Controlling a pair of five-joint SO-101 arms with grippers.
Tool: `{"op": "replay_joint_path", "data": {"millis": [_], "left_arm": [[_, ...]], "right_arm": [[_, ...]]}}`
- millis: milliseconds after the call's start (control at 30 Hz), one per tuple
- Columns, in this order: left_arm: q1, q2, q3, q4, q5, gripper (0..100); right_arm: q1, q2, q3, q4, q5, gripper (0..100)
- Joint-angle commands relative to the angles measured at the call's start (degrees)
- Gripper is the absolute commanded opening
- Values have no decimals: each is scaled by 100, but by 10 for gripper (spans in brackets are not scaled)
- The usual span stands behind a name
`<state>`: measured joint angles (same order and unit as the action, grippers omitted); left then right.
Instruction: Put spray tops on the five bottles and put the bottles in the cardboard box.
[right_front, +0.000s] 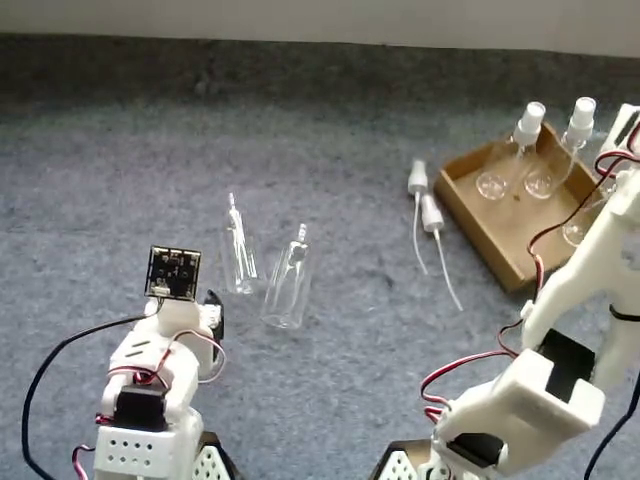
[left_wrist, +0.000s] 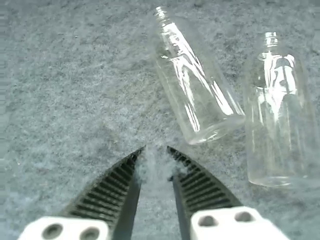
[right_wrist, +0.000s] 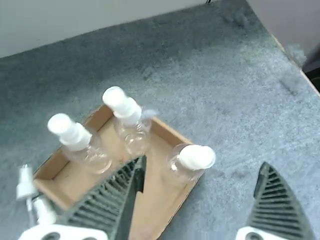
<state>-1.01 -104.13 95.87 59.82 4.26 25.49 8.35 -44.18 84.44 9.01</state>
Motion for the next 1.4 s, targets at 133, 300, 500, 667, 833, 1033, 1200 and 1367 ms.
{"op": "replay_joint_path", "data": {"millis": [133, 300, 500, 667, 833, 1033, 1200, 1367], "left_arm": [[-936, -75, -365, -149, -62, 8], [-1297, -75, -453, -149, -62, 11], [-1305, -75, -453, -149, -62, 11], [-1305, -75, -453, -149, -62, 11], [-1305, -75, -453, -149, -62, 11], [-1305, -75, -453, -149, -62, 11], [-1297, -75, -453, -149, -62, 11], [-1288, -75, -435, -149, -62, 11]], "right_arm": [[-1516, -312, -1130, 1684, -53, 307], [-2492, -374, -479, 1684, -53, 307], [-3565, -374, 778, 1684, -615, 307], [-4215, -523, 1121, 1684, -1521, 307], [-4998, -1253, 1411, 1684, -1582, 307], [-5807, -2176, 2378, 1631, -1582, 307], [-6062, -2281, 3574, 980, -1591, 307], [-6062, -2290, 4919, -400, -1978, 307]]}}
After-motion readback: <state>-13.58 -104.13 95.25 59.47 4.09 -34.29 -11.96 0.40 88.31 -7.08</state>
